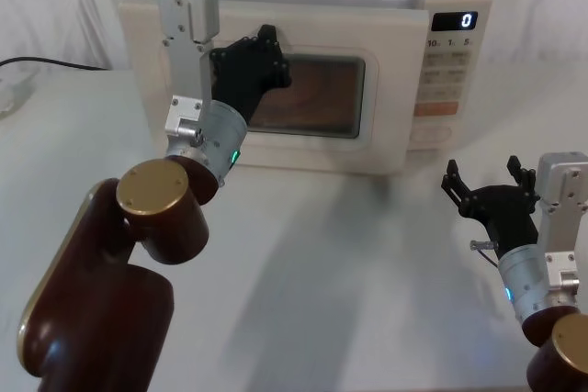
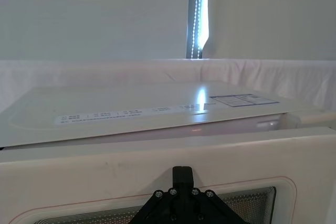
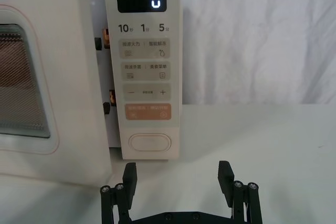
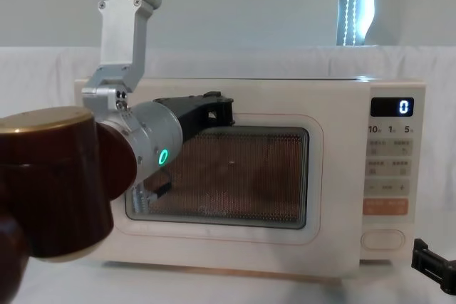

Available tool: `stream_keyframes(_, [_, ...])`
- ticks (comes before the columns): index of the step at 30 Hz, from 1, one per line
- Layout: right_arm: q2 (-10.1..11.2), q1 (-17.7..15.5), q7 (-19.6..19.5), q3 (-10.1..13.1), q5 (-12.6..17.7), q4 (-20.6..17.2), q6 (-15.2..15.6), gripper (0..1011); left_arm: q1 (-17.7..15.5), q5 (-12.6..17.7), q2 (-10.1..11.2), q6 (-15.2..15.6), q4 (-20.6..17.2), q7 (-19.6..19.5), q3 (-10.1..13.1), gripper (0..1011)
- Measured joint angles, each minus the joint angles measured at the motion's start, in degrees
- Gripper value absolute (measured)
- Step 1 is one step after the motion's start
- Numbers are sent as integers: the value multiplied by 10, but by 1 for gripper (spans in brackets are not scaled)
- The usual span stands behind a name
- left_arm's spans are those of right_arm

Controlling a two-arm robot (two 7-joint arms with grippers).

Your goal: Press the button to open the microwave door with one hand; close the microwave door with the other hand.

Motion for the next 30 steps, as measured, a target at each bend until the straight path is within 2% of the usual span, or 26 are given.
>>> stream_keyframes(30, [0, 0, 0, 0, 0, 0, 0, 1002, -39, 32, -31, -21, 64, 14, 0, 0])
